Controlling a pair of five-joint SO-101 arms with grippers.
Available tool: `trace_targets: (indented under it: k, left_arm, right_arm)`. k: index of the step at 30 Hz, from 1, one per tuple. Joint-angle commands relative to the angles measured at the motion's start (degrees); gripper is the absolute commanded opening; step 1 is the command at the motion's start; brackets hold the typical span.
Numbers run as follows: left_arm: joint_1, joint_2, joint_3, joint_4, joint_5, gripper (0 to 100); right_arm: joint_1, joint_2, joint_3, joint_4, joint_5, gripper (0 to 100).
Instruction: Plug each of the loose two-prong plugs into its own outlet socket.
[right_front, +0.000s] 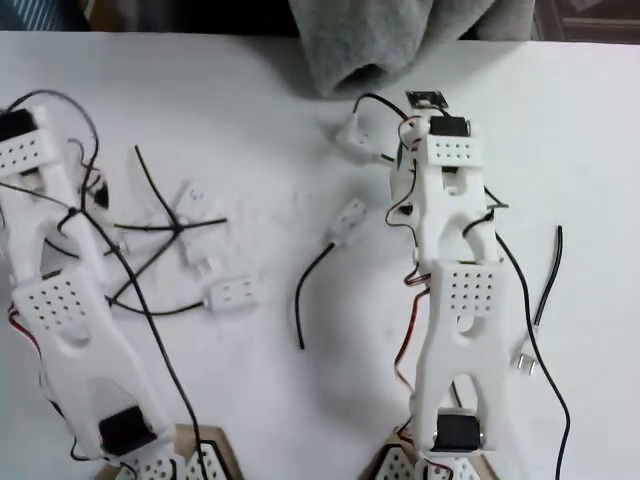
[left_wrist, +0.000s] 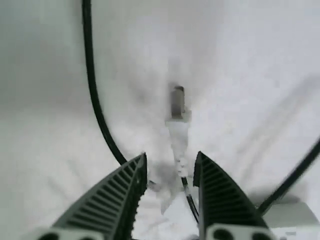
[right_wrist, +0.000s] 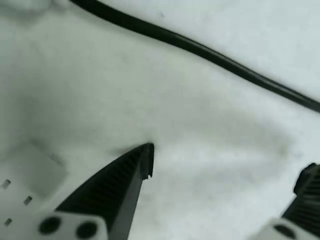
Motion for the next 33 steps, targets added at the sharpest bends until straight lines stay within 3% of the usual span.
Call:
trace_targets:
  k: [1, 7, 12, 20, 25, 28, 33]
  left_arm:
    - [-2.7, 2.4, -0.5, -4.7, 4.1, 17]
    - [-0.5, 7.8, -5.5, -6.3, 4.7, 17]
    - [-0.3, 10.8, -9.5, -5.8, 3.8, 2]
    - [1.9, 12.8, -19.2, -2.1, -2.5, 2]
    - [5.5, 12.7, -34.5, 4.3, -13.4, 2]
    - [7.0, 12.7, -44.5, 4.4, -24.7, 2]
    - [8.7, 7.7, -44.4, 4.4, -38.9, 2]
  right_arm:
    - [-2.2, 0.6, -0.9, 0.0, -0.4, 42.9]
    - [-2.1, 0.6, -0.7, 0.0, -0.5, 42.9]
    - [-2.1, 0.6, -0.6, 0.0, -0.5, 42.9]
    - [-2.1, 0.6, -0.6, 0.0, -0.5, 42.9]
    - [-2.0, 0.6, -0.6, -0.1, -0.4, 42.9]
    - [-2.0, 0.6, -0.6, -0.2, -0.4, 42.9]
    - [-2.0, 0.6, -0.7, -0.3, -0.4, 42.9]
